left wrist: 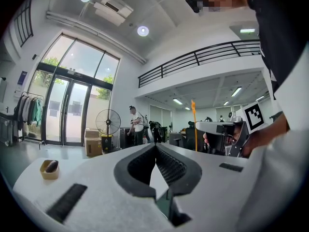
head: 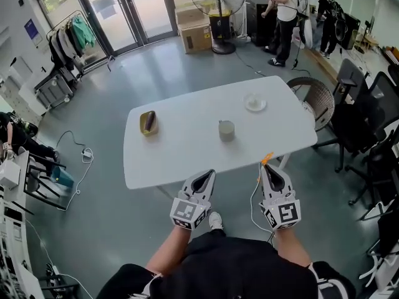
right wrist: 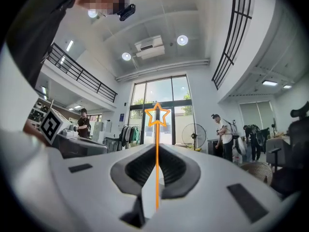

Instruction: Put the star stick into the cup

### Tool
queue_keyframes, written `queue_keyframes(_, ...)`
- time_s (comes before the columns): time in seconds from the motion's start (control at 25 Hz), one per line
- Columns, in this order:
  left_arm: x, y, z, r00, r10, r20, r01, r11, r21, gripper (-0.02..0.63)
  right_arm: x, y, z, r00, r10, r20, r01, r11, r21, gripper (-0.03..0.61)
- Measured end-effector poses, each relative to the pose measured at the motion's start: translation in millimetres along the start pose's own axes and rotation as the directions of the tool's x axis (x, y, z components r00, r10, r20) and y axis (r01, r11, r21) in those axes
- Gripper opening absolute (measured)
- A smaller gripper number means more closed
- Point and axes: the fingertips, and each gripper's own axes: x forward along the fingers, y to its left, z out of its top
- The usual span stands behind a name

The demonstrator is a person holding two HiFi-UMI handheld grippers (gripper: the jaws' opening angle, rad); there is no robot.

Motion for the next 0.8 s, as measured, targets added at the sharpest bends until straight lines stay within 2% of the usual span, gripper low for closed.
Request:
queue_keyframes(0.16, 19, 37, 5, 1.000, -0.010, -0.001, 0.010, 1.000, 0.009, 0.008, 44, -1, 5, 1.000, -0.010, 0.026, 0.010, 1.000, -0.014, 0.021)
queue_keyframes(0.4, 36, 90, 1, 1.000, -0.013, 0.002, 0.013, 1.000, 0.002, 0.008, 100, -1, -11, 1.000, -0.017, 0.002, 0.017, 1.000, -0.010, 0.021)
queue_keyframes(0.8, 53, 154, 4, 1.000, 0.014, 0.015, -0.014, 1.000, -0.021, 0.008, 167, 3, -10, 1.000, -0.005, -0.006, 0.005, 1.000, -0.019, 0.023)
